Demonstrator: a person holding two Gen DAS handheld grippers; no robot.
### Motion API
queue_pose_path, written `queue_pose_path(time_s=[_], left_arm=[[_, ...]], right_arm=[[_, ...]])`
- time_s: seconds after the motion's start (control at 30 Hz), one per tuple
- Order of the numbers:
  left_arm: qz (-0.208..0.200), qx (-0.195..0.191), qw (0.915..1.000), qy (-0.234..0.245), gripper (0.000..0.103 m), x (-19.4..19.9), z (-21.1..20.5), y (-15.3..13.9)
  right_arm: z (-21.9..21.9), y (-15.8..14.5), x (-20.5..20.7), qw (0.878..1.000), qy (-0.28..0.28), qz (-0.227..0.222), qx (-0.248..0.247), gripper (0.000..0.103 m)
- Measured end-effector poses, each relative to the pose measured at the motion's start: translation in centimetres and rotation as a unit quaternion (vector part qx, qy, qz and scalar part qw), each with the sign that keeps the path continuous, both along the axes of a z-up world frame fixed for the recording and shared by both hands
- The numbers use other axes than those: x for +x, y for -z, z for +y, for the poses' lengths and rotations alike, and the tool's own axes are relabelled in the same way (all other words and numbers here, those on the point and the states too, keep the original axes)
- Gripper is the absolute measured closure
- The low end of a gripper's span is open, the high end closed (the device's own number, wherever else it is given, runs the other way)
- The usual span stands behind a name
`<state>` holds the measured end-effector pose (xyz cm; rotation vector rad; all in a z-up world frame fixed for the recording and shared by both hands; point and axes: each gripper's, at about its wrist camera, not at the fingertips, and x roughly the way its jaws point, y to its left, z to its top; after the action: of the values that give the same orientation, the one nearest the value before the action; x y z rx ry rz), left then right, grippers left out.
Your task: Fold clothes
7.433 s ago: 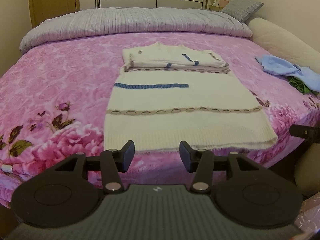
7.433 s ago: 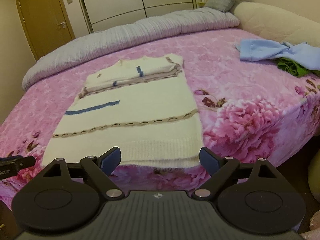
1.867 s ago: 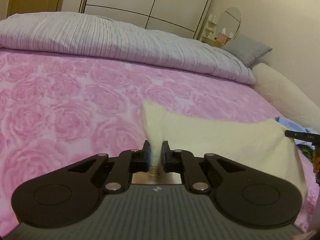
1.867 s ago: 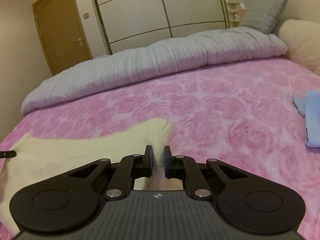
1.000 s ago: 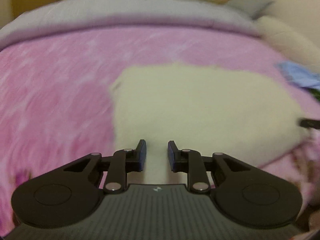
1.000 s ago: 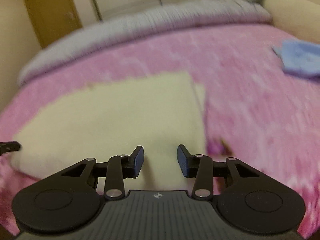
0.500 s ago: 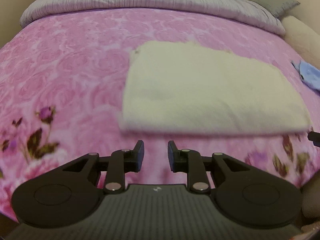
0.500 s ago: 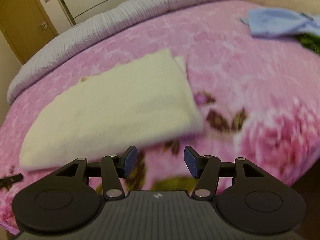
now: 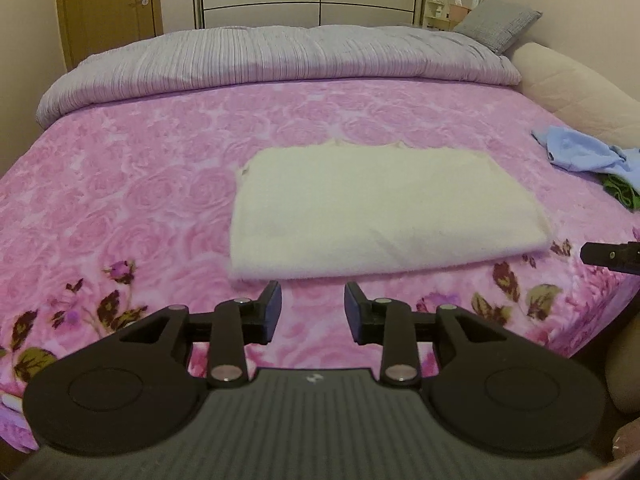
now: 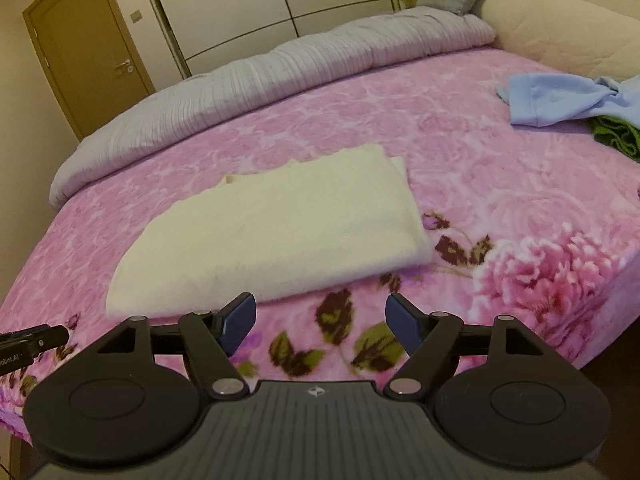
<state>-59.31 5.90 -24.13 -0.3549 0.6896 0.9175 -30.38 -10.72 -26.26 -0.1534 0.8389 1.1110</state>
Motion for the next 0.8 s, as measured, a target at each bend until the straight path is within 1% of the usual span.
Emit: queue_pose_path(time_s=[0.23, 0.43, 0.6, 0.8], left_arm=[[0.003, 0.014, 0.9999, 0.007, 0.069, -0.1, -2.0, -0.7], [0.007, 0.019, 0.9998, 0.007, 0.068, 0.3, -2.6, -1.0], [0.014, 0.016, 0.9998, 0.007, 0.067, 0.6, -2.3, -0.8], [0.02, 0.007, 0.9998, 0.007, 0.066, 0.9, -0.7, -0.1]], right_arm=[[-1.3, -0.2, -0.8, 1.0, 0.005, 0.002, 0.0, 0.028], [-1.7, -0.3, -0.8, 1.0, 0.001, 0.002, 0.003, 0.027], [-0.9, 0.3, -0.5, 1.0, -0.003, 0.011, -0.005, 0.027], [0.5, 0.9, -0.5, 1.0, -0.012, 0.017, -0.012, 0.027]])
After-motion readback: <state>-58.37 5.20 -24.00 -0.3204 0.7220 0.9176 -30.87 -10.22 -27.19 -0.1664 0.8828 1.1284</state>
